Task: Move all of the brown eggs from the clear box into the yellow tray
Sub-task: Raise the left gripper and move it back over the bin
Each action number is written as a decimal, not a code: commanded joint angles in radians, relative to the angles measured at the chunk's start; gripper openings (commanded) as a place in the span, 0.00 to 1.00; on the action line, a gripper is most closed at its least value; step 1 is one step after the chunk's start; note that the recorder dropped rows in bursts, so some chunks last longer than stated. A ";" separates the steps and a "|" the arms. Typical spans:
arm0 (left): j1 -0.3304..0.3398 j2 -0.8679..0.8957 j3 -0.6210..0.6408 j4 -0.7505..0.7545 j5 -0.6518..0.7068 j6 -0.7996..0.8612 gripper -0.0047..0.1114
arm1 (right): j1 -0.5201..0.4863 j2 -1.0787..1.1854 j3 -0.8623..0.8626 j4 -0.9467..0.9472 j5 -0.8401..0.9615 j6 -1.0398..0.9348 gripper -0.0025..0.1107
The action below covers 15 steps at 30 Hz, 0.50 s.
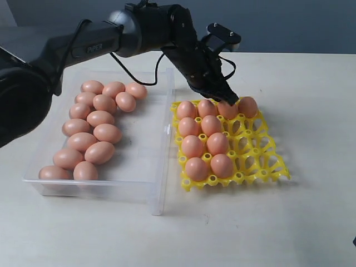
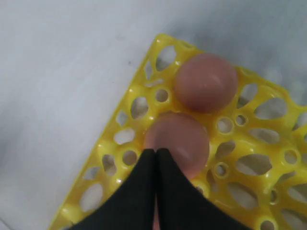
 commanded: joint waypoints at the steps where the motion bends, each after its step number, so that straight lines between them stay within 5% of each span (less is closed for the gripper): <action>1: -0.021 0.008 -0.002 -0.014 -0.008 0.010 0.04 | 0.001 0.000 -0.003 -0.002 -0.012 0.000 0.03; 10: 0.013 -0.093 -0.002 0.016 -0.005 0.002 0.04 | 0.001 0.000 -0.003 -0.002 -0.012 0.000 0.03; 15: 0.078 -0.145 -0.002 0.021 0.104 -0.002 0.04 | 0.001 0.000 -0.003 -0.002 -0.012 0.000 0.03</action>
